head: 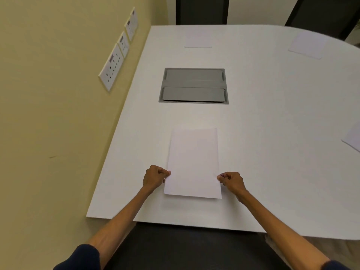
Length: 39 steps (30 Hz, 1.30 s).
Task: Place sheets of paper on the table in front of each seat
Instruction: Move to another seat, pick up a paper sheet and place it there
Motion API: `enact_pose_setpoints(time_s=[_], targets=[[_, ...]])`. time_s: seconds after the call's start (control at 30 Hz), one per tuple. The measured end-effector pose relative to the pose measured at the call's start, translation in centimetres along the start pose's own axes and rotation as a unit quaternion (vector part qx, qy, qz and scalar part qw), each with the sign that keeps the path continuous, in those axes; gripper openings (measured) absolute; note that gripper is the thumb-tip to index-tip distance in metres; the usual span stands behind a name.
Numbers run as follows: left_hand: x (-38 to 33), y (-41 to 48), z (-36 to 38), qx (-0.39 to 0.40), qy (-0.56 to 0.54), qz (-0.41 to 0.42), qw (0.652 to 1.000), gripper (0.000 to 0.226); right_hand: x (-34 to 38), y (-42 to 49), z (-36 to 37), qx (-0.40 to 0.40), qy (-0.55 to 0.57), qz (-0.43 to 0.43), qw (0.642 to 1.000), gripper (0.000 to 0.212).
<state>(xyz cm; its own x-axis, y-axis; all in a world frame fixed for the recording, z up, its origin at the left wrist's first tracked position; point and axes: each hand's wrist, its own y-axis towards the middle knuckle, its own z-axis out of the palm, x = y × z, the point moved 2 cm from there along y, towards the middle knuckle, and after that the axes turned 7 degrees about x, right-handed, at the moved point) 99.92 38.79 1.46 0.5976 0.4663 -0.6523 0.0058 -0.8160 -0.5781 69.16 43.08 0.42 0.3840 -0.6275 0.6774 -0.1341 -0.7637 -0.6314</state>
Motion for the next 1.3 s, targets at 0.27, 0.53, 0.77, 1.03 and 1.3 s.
enact_pose_setpoints(time_s=[0.27,0.53,0.77,1.03,1.3], targets=[[2.4,1.5,0.0,0.015,0.038,-0.033,0.999,0.03,-0.4,1.6,2.5,-0.005,-0.063,0.042,0.997,0.01],[3.4,2.5,0.0,0.039,0.054,-0.033,0.997,0.023,-1.5,1.9,4.3,-0.032,-0.129,0.067,0.989,0.009],[3.0,3.0,0.1,0.028,0.09,-0.034,0.995,0.031,-1.6,1.8,4.3,-0.052,-0.116,0.063,0.99,0.009],[3.1,3.3,-0.3,0.009,0.163,-0.024,0.986,0.047,-2.6,1.8,3.1,-0.049,-0.086,0.059,0.993,0.027],[1.8,4.4,-0.2,0.062,0.388,0.144,0.908,0.126,0.6,2.8,3.2,0.001,-0.305,-0.082,0.949,0.097]])
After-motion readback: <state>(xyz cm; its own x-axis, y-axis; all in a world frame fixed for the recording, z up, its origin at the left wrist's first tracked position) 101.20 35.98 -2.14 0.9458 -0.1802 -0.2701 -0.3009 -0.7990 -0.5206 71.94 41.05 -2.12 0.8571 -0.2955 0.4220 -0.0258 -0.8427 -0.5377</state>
